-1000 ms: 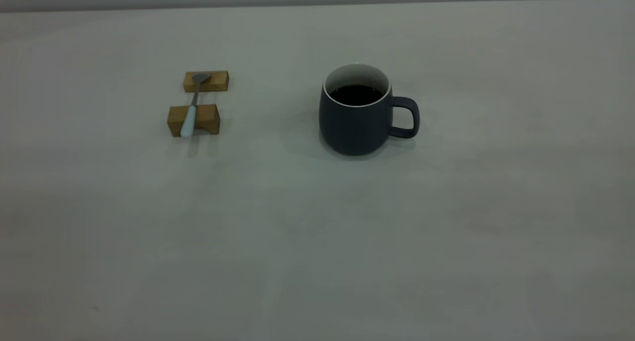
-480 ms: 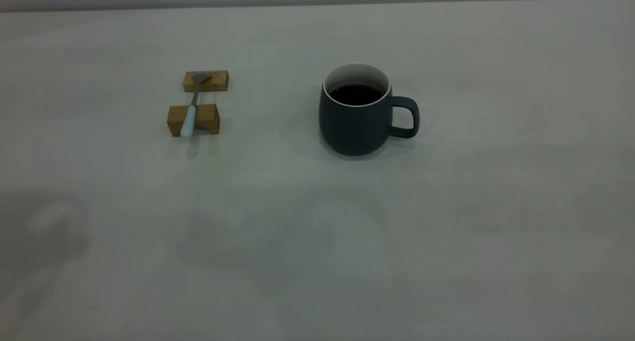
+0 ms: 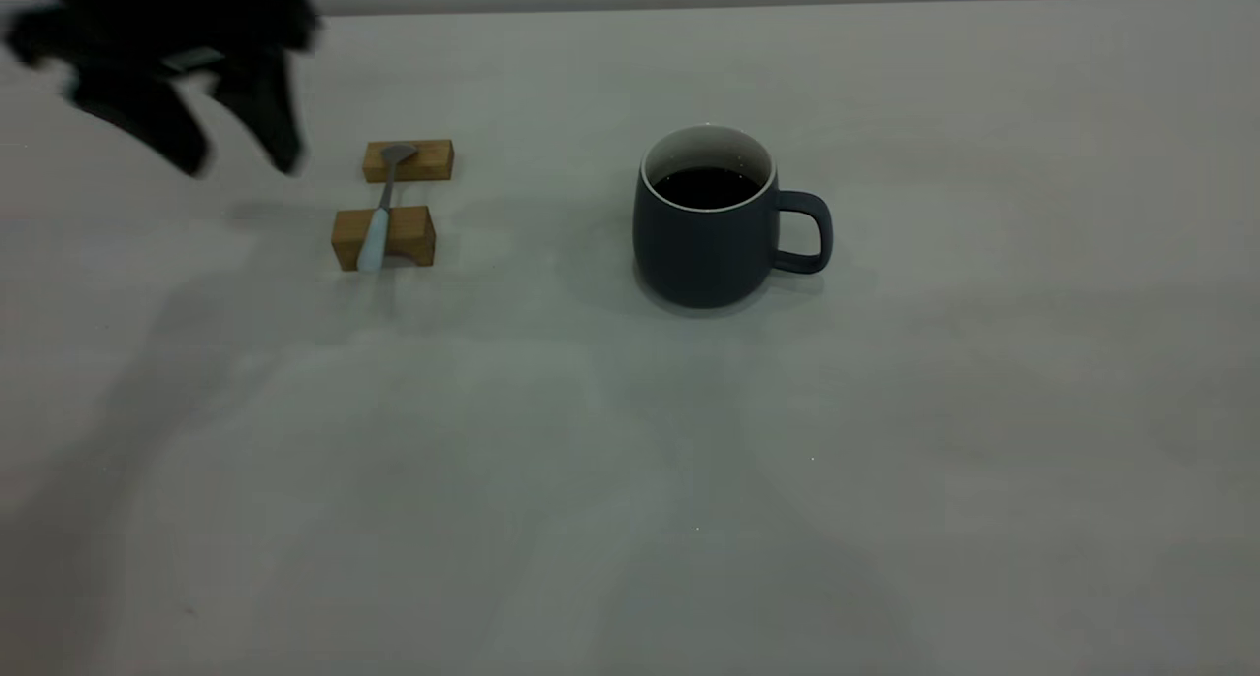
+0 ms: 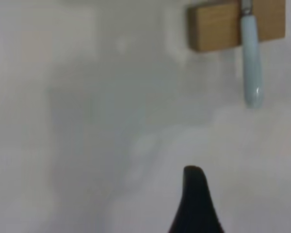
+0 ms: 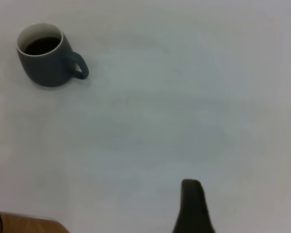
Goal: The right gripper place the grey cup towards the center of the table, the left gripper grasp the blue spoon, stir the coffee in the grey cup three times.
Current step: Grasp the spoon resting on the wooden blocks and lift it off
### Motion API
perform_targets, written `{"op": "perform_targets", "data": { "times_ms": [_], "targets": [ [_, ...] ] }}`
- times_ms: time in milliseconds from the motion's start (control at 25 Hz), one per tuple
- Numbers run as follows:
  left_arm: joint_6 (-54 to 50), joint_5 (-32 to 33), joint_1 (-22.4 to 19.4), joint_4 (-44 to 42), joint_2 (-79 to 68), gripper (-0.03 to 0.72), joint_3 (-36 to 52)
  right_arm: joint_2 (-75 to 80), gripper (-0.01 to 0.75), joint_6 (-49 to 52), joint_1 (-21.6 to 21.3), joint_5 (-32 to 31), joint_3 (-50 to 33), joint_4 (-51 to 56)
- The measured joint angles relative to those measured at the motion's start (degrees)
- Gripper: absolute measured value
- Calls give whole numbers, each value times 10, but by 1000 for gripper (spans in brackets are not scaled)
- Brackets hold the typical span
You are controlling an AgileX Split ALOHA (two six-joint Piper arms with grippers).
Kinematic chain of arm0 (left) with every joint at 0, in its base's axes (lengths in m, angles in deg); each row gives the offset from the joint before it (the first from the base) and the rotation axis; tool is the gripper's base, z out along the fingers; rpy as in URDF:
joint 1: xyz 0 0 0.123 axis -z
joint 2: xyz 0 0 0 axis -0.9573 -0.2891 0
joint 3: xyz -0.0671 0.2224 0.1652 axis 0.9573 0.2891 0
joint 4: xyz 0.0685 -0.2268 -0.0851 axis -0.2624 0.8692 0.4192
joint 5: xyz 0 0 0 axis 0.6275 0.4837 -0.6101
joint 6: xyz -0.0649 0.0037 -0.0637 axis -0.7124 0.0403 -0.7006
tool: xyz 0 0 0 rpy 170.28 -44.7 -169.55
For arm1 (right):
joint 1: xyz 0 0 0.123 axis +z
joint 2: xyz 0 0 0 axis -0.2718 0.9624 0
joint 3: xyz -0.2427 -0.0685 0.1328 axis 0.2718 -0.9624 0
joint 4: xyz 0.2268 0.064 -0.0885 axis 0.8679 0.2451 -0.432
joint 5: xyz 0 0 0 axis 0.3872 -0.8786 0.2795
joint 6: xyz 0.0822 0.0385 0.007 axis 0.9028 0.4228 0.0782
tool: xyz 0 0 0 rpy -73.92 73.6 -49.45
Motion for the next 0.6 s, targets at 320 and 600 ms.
{"op": "perform_targets", "data": {
  "times_ms": [320,600],
  "targets": [
    [-3,-32,16,22,-89,612,-29,0,592,0,0,0,0,0],
    [-3,-82,24,37,-118,610,-33,0,591,0,0,0,0,0]
  ]
}}
